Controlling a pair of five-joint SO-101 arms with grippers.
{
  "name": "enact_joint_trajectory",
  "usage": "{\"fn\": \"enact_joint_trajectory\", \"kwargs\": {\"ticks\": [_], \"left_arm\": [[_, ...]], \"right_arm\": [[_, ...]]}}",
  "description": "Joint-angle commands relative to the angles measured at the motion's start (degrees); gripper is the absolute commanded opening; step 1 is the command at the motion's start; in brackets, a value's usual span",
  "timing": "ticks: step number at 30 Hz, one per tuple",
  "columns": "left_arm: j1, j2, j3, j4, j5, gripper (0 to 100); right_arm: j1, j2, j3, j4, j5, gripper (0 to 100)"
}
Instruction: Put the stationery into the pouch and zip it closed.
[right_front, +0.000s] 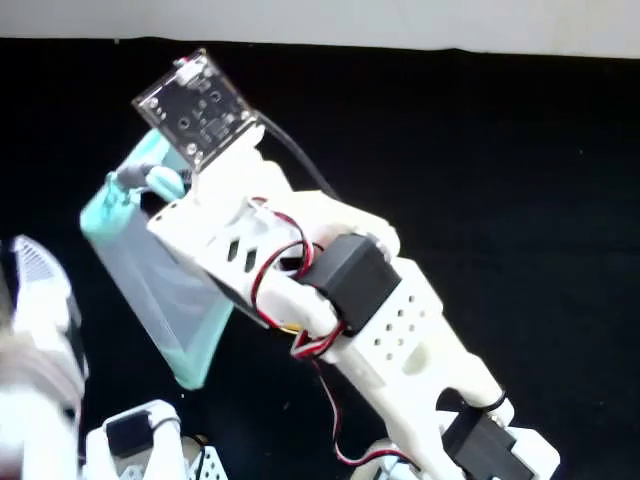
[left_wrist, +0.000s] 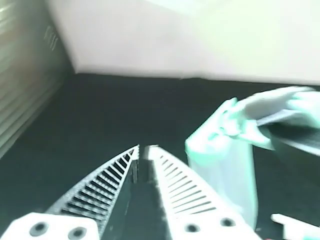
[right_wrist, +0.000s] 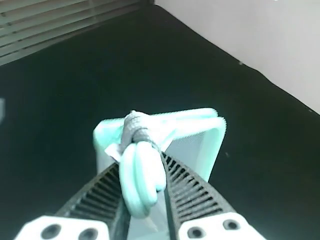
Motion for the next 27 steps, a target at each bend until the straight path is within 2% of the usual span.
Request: {"fn": "enact_joint_trajectory", "kwargs": {"ticks": [1, 5, 16, 24, 27], "left_arm": [[-4.5, 1.2, 2.1, 0.0, 0.6, 19], [-5.8, 1.7, 4.6, 0.2, 1.1, 20], [-5.9, 1.9, -0.1, 0.7, 15.6, 20], [-5.8, 1.8, -3.8, 0.6, 21.7, 20], [-1.4, 1.3, -3.7, 0.9, 21.5, 20]], "right_arm": [[-1.8, -0.7, -4.9, -1.1, -0.4, 0.6], [-3.2, -0.7, -6.8, -1.0, -0.4, 0.6], [-0.4, -0.4, -6.9, -3.2, -0.7, 0.6], [-1.0, 1.6, -5.2, -6.5, -0.7, 0.6], [-1.0, 3.6, -5.1, -6.5, -0.7, 0.6]]}}
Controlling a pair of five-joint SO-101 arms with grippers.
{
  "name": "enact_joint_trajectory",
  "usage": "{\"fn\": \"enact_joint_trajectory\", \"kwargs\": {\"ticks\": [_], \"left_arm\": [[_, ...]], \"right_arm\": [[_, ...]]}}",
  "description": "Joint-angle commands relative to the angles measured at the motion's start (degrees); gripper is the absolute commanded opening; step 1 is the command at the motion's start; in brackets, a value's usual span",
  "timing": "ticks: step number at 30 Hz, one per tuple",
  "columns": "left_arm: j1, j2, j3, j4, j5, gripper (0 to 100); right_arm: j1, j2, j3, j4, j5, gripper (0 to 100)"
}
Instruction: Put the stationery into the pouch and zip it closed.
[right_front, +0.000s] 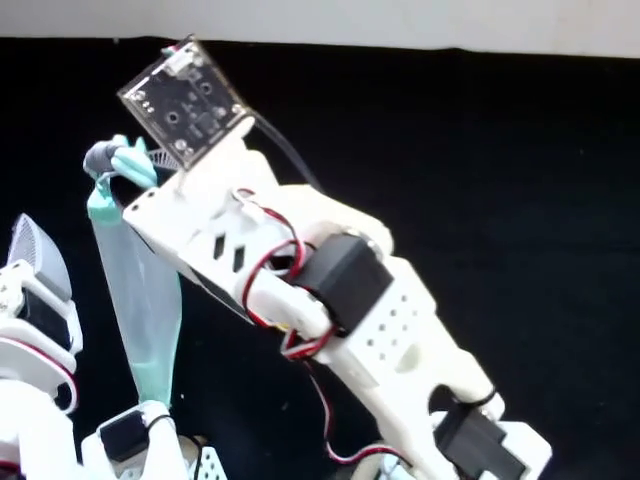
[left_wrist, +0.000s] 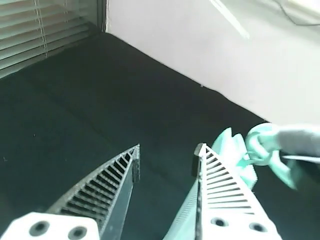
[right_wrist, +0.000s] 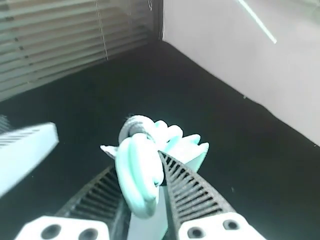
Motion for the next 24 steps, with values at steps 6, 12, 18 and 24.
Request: {"fn": "enact_joint_trajectory", "kwargs": {"ticks": [6, 12, 18, 24], "left_arm": [[17.9, 0.1, -4.3, 0.5, -9.8, 2], [25.9, -3.9, -3.6, 0.7, -11.2, 1], [36.8, -9.7, 19.2, 0.4, -13.3, 1], [39.3, -12.7, 36.9, -7.2, -18.4, 1]], "right_arm": [[0.0, 3.0, -1.1, -1.5, -0.7, 0.6], [0.0, 3.2, -1.1, -1.5, -0.7, 0.6], [0.0, 3.3, -1.1, -1.5, -0.7, 0.6], [0.1, 3.2, -1.1, -1.0, -0.7, 0.6]]}}
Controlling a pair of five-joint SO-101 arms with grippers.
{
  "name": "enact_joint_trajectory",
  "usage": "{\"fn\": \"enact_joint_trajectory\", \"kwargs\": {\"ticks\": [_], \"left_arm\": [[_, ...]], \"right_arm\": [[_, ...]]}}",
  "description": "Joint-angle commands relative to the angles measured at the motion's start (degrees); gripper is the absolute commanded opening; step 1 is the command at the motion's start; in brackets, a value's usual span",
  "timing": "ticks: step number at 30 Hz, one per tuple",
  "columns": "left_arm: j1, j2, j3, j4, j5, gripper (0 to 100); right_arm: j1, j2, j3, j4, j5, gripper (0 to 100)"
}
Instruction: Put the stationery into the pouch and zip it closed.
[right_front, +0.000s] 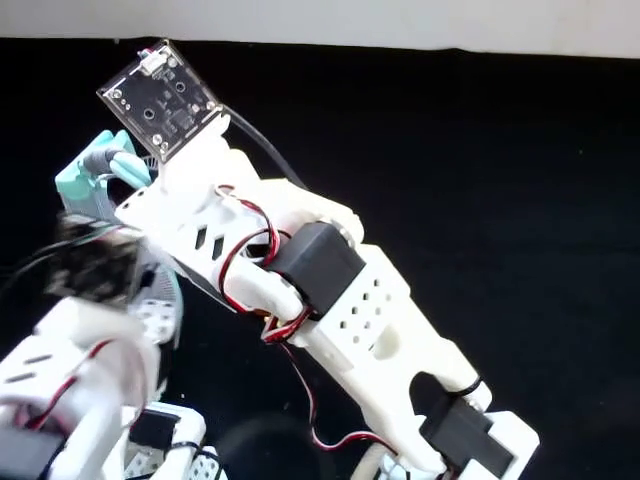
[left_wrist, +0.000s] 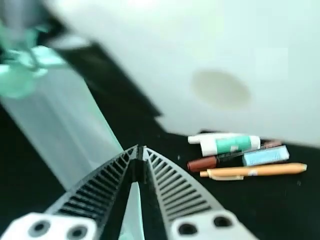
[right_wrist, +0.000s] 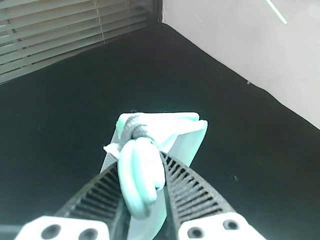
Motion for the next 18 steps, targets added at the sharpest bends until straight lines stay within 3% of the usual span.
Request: {"fn": "enact_joint_trajectory", "kwargs": {"ticks": [1, 5, 13, 18], "left_arm": [[0.9, -1.4, 8.5, -6.8, -2.3, 1], [-1.5, -4.0, 12.7, -10.6, -5.8, 1], [-22.4, -7.3, 22.5, -20.0, -13.7, 1], [-26.0, -7.8, 26.4, -25.1, -13.7, 1]], "right_arm": [[0.2, -0.7, -0.7, -0.9, -0.5, 0.6], [1.7, -0.9, -1.1, 2.6, -0.4, 0.6], [4.5, -7.4, -1.6, 7.6, -0.4, 0.6], [4.4, -10.7, -1.5, 9.7, -0.4, 0.6]]}}
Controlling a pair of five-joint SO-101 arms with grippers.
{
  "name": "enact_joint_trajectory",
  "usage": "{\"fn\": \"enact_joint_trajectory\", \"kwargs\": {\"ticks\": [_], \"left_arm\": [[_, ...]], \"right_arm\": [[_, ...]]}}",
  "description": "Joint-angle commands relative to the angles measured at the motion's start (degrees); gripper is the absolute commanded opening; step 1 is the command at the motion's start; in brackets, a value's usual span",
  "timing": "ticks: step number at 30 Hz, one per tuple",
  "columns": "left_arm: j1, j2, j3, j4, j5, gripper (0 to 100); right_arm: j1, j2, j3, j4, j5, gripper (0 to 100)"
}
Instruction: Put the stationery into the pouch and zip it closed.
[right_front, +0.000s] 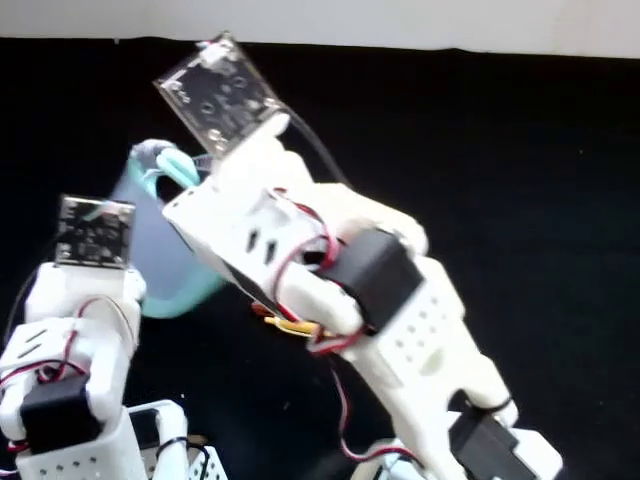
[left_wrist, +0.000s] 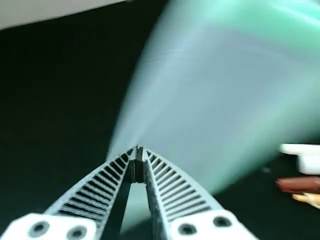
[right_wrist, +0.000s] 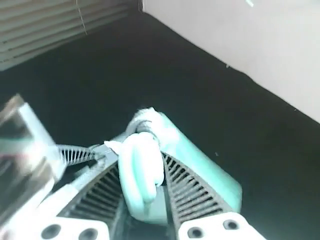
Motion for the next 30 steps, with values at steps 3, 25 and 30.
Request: {"fn": "enact_joint_trajectory", "kwargs": {"ticks": [3, 25, 30], "left_arm": [[-1.5, -0.6, 0.8, -2.9, -0.4, 1], [-1.7, -9.0, -16.4, 6.3, -0.4, 1], [-2.0, -7.9, -22.5, 9.0, -0.2, 1]], "right_arm": [[0.5, -4.0, -1.6, 0.5, -0.4, 0.6], [-4.0, 2.9, -2.0, -4.4, -0.3, 0.6], [-7.5, 6.4, -2.1, -4.5, -0.3, 0.6]]}}
